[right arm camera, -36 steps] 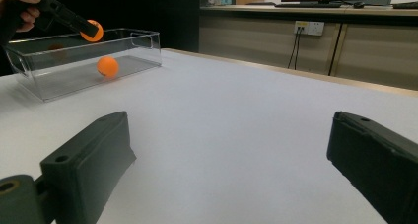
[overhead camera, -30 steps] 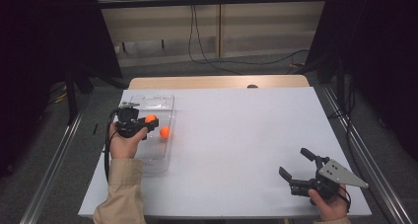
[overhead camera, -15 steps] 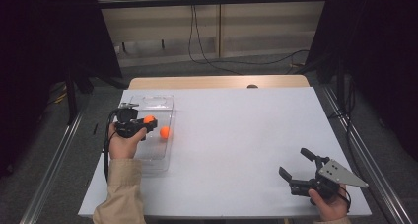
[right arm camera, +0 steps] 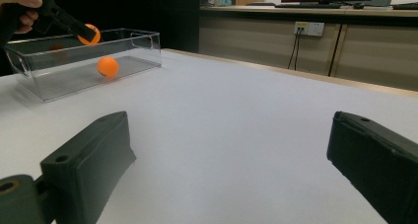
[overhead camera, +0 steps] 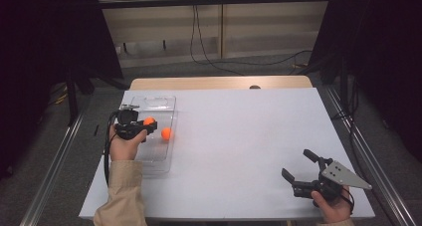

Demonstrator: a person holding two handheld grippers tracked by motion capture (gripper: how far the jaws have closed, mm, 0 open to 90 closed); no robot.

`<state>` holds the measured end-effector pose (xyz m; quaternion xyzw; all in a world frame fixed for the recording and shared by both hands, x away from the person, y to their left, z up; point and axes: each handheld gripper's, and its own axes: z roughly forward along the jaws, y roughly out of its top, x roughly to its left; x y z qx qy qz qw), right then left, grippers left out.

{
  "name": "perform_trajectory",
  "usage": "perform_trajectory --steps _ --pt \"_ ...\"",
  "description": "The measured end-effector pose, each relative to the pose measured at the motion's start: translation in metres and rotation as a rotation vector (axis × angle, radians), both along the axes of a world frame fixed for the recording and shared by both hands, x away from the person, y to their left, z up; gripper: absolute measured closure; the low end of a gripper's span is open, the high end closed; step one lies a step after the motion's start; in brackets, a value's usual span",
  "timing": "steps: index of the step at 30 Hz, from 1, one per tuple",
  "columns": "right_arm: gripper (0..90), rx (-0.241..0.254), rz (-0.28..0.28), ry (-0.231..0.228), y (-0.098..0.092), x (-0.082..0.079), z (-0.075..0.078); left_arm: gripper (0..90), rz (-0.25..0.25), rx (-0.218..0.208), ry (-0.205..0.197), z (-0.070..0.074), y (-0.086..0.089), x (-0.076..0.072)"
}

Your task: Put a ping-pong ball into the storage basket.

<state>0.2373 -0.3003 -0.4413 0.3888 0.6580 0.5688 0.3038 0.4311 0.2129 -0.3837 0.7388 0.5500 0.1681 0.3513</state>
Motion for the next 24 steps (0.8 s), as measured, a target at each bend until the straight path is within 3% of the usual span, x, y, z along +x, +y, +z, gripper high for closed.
perform_trajectory --steps 16,24 --pt "2.7 0.0 0.0 0.0 -0.0002 0.0 0.0 50.3 0.012 0.012 0.004 -0.001 0.0021 -0.0002" --pt "2.7 -0.003 0.001 -0.002 -0.0005 -0.0002 0.0001 44.0 0.012 0.01 -0.001 -0.001 0.0013 -0.0003"
